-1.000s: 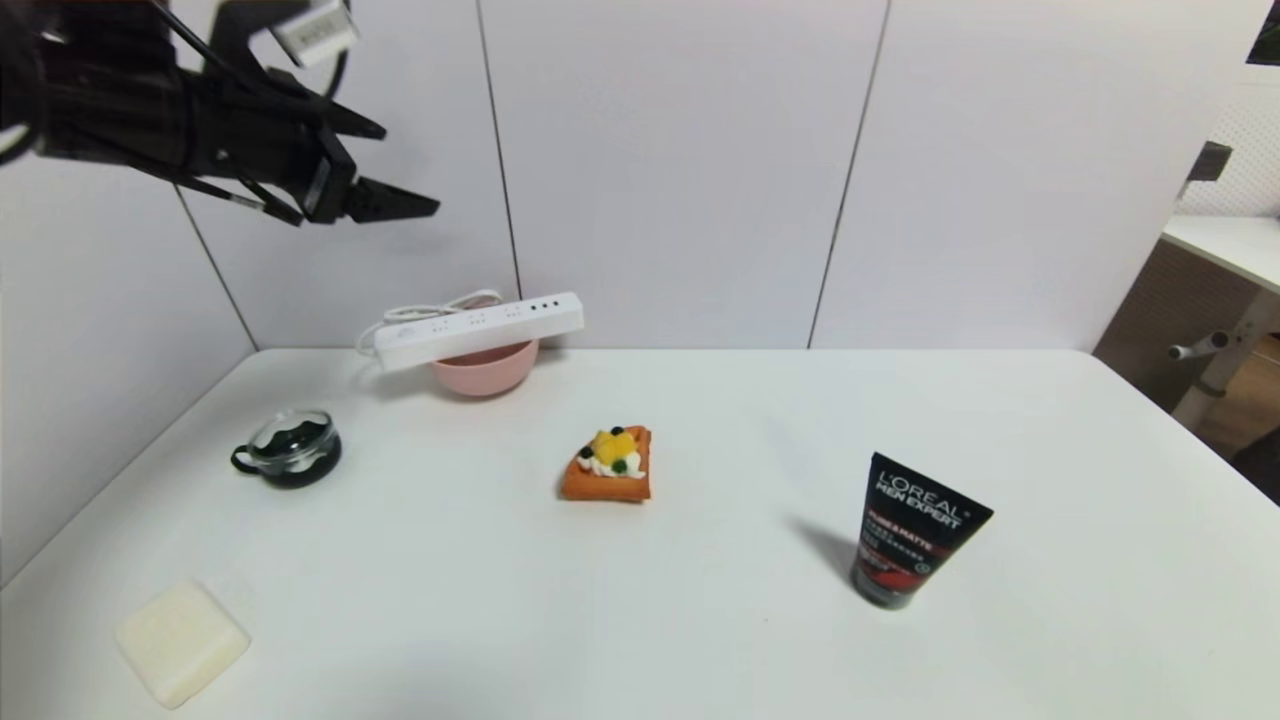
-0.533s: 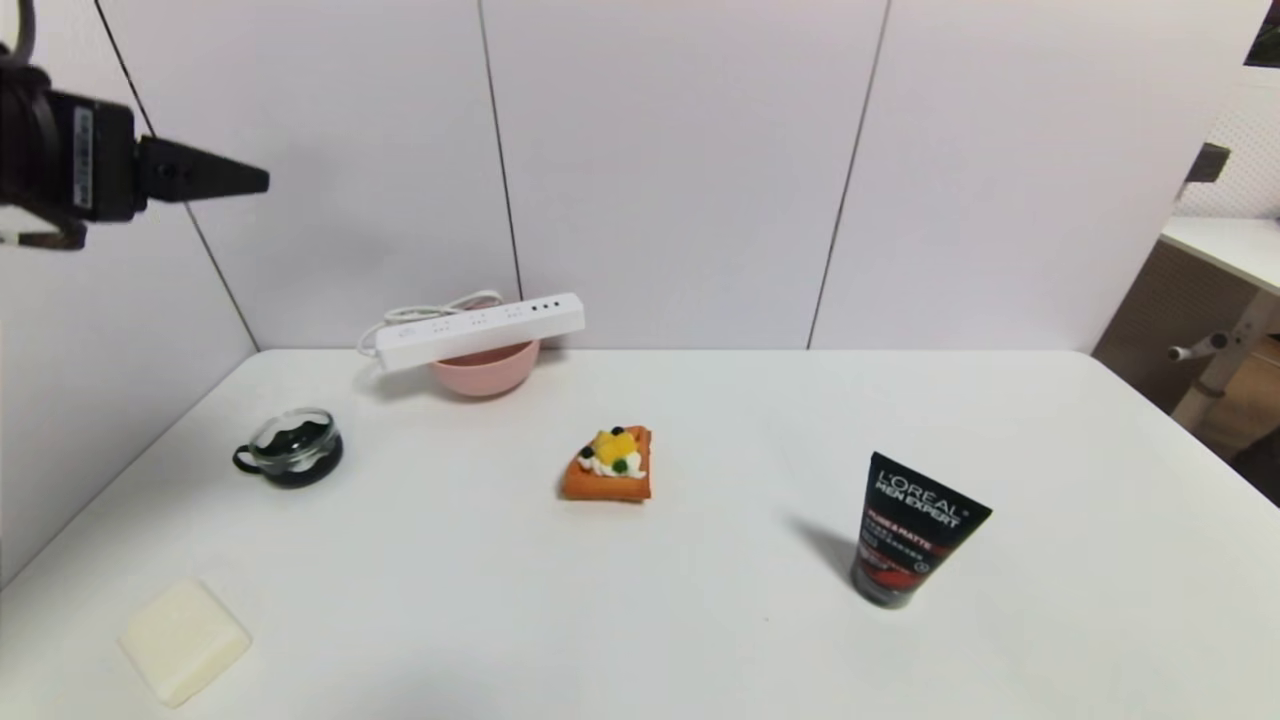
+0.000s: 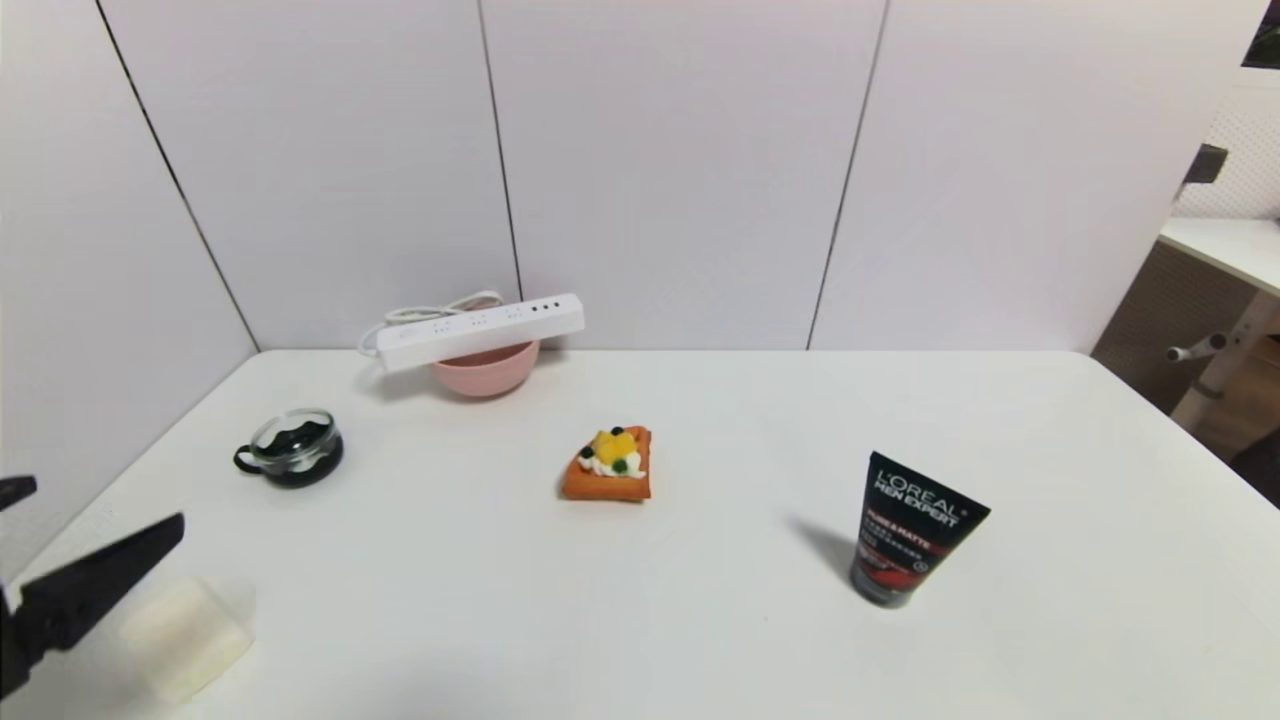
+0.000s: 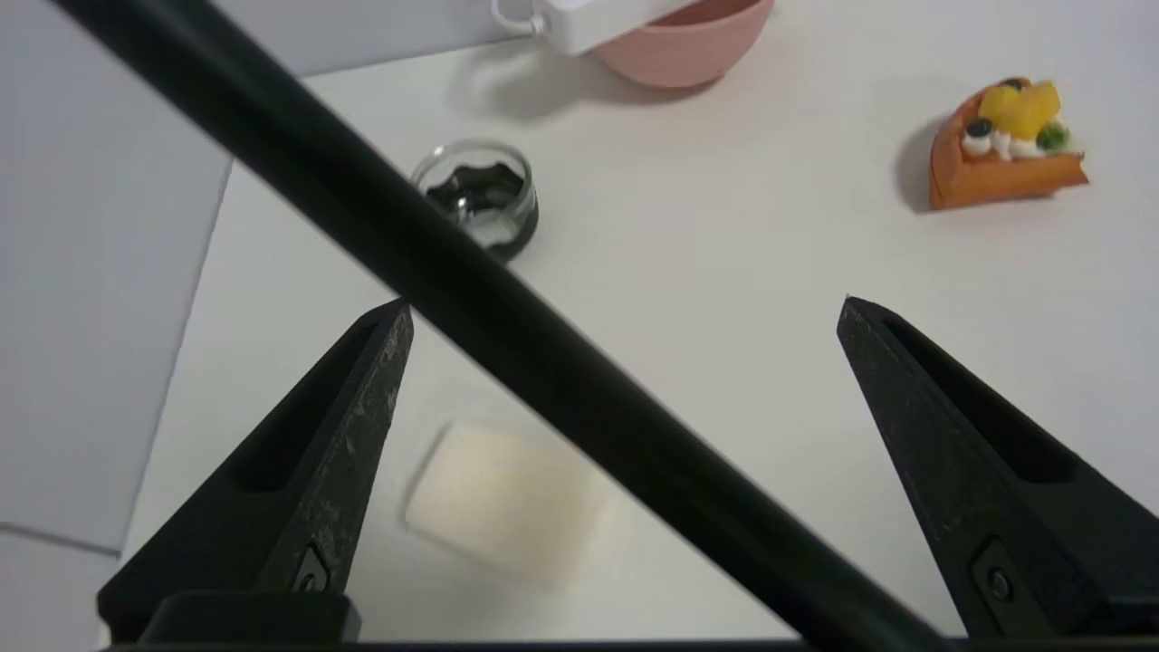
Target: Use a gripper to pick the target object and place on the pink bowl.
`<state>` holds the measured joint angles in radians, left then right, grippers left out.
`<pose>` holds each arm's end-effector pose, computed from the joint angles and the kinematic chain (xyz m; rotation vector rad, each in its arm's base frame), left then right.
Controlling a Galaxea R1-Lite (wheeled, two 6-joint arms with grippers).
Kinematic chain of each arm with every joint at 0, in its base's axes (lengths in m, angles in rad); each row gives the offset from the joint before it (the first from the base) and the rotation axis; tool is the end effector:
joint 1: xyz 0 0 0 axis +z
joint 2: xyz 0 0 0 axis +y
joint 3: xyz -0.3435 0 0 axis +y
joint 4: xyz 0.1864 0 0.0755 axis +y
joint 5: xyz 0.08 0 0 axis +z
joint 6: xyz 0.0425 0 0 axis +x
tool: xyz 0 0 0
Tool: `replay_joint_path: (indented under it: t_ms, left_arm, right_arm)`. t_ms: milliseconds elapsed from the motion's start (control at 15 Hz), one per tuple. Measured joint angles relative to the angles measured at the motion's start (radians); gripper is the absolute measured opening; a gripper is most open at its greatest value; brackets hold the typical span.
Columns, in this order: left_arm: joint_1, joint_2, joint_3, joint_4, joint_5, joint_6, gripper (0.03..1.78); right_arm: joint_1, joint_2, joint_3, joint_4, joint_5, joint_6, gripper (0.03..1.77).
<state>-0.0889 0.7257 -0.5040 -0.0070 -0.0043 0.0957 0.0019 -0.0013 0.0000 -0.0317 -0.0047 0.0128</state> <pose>0.0609 -0.0056 0.2345 0.1043 0.2100 -0.1030 -0.0348 -0.0003 0.0793 0.0129 -0.0330 -0.0026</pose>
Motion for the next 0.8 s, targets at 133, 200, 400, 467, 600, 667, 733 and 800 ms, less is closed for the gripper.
replay_joint_path:
  t_ms: [133, 200, 400, 467, 600, 667, 733, 800]
  left_arm:
    - [0.016, -0.155, 0.156, -0.017, 0.0, -0.028, 1.69]
    - [0.027, -0.224, 0.223, -0.022, 0.0, -0.039, 1.69]
    - [0.053, -0.412, 0.418, -0.033, -0.001, -0.051, 1.69]
    - [0.061, -0.477, 0.462, -0.029, -0.002, -0.053, 1.69]
    - [0.072, -0.593, 0.492, 0.001, 0.0, -0.072, 1.69]
    - [0.075, -0.64, 0.497, 0.005, 0.001, -0.093, 1.69]
    - [0.077, -0.67, 0.501, 0.007, 0.003, -0.109, 1.69]
    - [0.079, -0.69, 0.502, 0.007, 0.004, -0.111, 1.69]
  right_arm:
    - [0.0, 0.0, 0.0, 0.0, 0.0, 0.0, 1.71]
    - [0.0, 0.0, 0.0, 0.0, 0.0, 0.0, 1.71]
    - [0.0, 0.0, 0.0, 0.0, 0.0, 0.0, 1.71]
    - [0.0, 0.0, 0.0, 0.0, 0.0, 0.001, 1.71]
    - [0.0, 0.0, 0.0, 0.0, 0.0, 0.0, 1.71]
    - [0.0, 0.0, 0.0, 0.0, 0.0, 0.0, 1.71]
    - [0.0, 0.0, 0.0, 0.0, 0.0, 0.001, 1.71]
    - [0.0, 0.0, 0.0, 0.0, 0.0, 0.0, 1.71]
